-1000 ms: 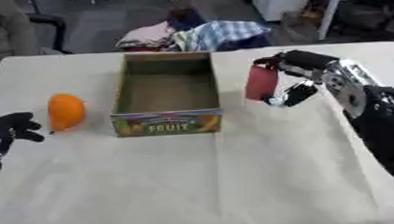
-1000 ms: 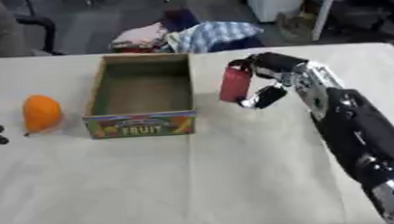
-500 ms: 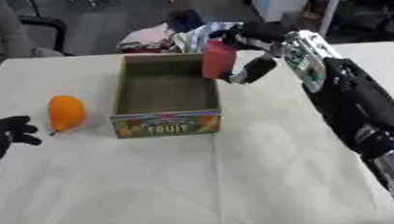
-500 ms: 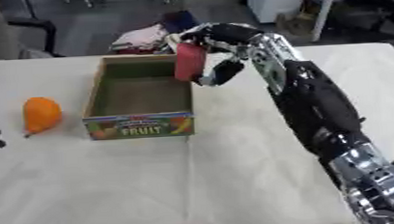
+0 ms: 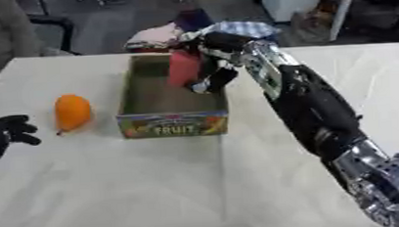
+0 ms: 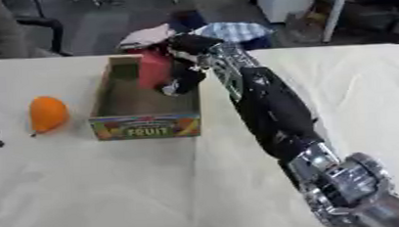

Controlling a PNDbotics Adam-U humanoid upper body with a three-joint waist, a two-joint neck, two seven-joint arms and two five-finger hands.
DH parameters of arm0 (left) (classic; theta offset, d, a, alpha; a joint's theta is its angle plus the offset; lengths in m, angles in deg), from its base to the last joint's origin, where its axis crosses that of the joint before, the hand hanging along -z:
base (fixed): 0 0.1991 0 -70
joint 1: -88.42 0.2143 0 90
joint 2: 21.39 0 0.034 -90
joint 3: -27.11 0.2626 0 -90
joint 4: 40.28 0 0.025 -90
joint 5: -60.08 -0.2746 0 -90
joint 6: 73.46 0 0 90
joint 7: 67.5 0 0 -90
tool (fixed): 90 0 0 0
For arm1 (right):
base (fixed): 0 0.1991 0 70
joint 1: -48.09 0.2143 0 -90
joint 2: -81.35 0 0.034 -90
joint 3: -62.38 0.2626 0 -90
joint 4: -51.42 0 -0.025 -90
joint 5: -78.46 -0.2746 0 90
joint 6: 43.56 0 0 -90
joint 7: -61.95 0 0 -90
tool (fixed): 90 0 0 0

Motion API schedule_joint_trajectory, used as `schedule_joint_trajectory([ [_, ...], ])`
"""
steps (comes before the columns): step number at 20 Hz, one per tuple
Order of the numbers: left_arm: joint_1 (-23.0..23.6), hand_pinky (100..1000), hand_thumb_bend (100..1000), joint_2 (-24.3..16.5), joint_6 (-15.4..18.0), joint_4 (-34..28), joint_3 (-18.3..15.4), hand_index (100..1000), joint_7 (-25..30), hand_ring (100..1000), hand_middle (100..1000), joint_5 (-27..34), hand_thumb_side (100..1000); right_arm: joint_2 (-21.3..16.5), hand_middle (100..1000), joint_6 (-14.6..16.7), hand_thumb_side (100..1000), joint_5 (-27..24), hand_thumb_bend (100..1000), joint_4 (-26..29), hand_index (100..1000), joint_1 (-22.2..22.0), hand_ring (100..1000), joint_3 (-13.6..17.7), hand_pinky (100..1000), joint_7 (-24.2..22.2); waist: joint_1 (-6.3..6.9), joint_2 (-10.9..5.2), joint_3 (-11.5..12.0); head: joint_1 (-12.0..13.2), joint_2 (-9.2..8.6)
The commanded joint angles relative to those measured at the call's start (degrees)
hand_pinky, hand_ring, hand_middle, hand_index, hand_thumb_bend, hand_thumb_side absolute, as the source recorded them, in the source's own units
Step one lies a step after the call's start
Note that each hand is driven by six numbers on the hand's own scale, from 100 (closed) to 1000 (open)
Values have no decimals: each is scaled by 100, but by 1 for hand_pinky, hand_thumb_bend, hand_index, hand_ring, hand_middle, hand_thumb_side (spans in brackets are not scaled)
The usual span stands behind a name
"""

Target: Pick up objects on the table and place them in the box.

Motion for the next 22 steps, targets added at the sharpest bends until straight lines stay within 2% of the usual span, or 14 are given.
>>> schedule_joint_trajectory([
  [1, -89, 1000, 207, -94, 5, -111, -9, 799, 23, 633, 637, 44, 873, 87, 621, -88, 634, 333, 189, -162, 1000, 149, 738, 107, 722, 152, 42, -52, 16, -27, -27],
  [2, -93, 1000, 207, -98, 6, -107, -9, 799, 24, 633, 637, 44, 872, 110, 696, -106, 697, 405, 177, -205, 1000, 143, 757, 119, 727, 200, 41, -51, 21, -27, -28],
  [3, -99, 1000, 206, -104, 7, -105, -10, 799, 23, 633, 637, 44, 872, 123, 746, -131, 725, 474, 173, -244, 1000, 132, 770, 129, 731, 247, 40, -51, 24, -25, -32],
  [5, -111, 1000, 204, -125, 11, -99, -11, 799, 20, 633, 637, 45, 871, 127, 908, -187, 808, 575, 173, -274, 1000, 116, 827, 141, 754, 351, 39, -54, 20, -10, -36],
  [7, -124, 1000, 202, -154, 16, -86, -11, 799, 17, 633, 637, 43, 872, 109, 995, -249, 828, 638, 177, -264, 1000, 105, 860, 148, 775, 442, 41, -59, 7, 4, -40],
  [11, -188, 999, 198, -249, 21, -12, -8, 799, -8, 634, 638, 33, 874, 42, 1000, -393, 805, 659, 200, -153, 1000, 93, 862, 173, 776, 642, 48, -70, -46, 31, -43],
  [14, -251, 998, 194, -335, 36, 73, 12, 800, -18, 635, 639, 19, 878, -20, 1000, -411, 788, 612, 271, -80, 1000, 82, 861, 159, 774, 761, 52, -71, -90, 60, -49],
  [17, -308, 998, 192, -403, 55, 167, 26, 800, -24, 635, 639, 3, 881, -85, 1000, -385, 814, 595, 308, -33, 1000, 74, 865, 133, 776, 788, 59, -73, -130, 78, -44],
  [22, -375, 996, 184, -504, 87, 327, 37, 801, -27, 638, 642, -47, 888, -165, 992, -345, 805, 527, 276, 79, 1000, 25, 858, 96, 771, 846, 87, -76, -183, 107, -30],
])
